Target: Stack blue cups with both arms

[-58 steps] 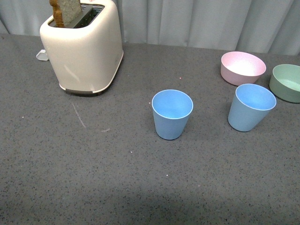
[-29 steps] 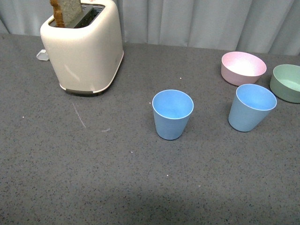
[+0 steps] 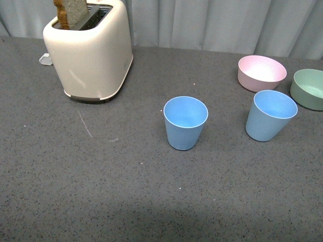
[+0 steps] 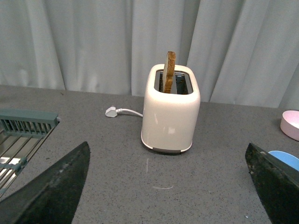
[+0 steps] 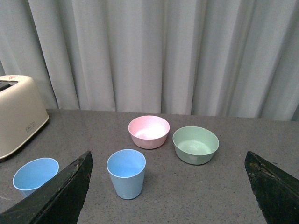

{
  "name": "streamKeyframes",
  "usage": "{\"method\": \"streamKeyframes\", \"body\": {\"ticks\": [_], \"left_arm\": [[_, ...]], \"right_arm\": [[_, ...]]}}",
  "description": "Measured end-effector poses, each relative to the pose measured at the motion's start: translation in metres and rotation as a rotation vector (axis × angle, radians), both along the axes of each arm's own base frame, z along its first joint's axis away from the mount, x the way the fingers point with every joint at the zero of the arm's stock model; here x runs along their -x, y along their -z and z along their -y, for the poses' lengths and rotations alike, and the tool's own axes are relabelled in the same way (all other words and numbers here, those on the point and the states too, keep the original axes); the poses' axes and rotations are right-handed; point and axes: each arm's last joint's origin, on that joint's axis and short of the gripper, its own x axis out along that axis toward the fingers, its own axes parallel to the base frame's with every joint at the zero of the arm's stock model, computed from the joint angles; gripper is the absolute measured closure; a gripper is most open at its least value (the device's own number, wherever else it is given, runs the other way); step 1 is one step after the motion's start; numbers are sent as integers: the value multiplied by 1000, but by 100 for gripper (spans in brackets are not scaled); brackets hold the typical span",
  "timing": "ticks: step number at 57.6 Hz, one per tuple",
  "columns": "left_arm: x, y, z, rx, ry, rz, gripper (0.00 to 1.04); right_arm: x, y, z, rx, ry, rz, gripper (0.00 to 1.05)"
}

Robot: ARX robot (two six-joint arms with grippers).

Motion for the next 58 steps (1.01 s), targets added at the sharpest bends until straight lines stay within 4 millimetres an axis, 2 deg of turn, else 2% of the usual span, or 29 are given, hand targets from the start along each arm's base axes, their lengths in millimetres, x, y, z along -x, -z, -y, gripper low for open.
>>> {"method": "streamKeyframes", "body": {"ticks": [9, 16, 23, 32, 38, 42, 49, 58], "left_arm": [[0, 0, 0, -2, 0, 0, 7], [0, 0, 0, -2, 0, 0, 7], [0, 0, 0, -2, 0, 0, 7], [0, 0, 0, -2, 0, 0, 7], [0, 0, 0, -2, 0, 0, 7], [0, 0, 0, -2, 0, 0, 7], [0, 0, 0, -2, 0, 0, 7], [0, 0, 0, -2, 0, 0, 7]], "right_arm": [[-7, 1, 1, 219, -42, -31, 10], [-24, -6, 0, 229, -39, -78, 10], [-72, -19, -6, 130, -48, -200, 10], [-144, -4, -10, 9, -19, -518, 10], [-173, 6, -11, -29, 14, -646, 10], [-198, 18, -12, -67, 32, -754, 10], [-225, 32, -14, -121, 58, -853, 10], [-246, 47, -15, -155, 83, -917, 10]]}}
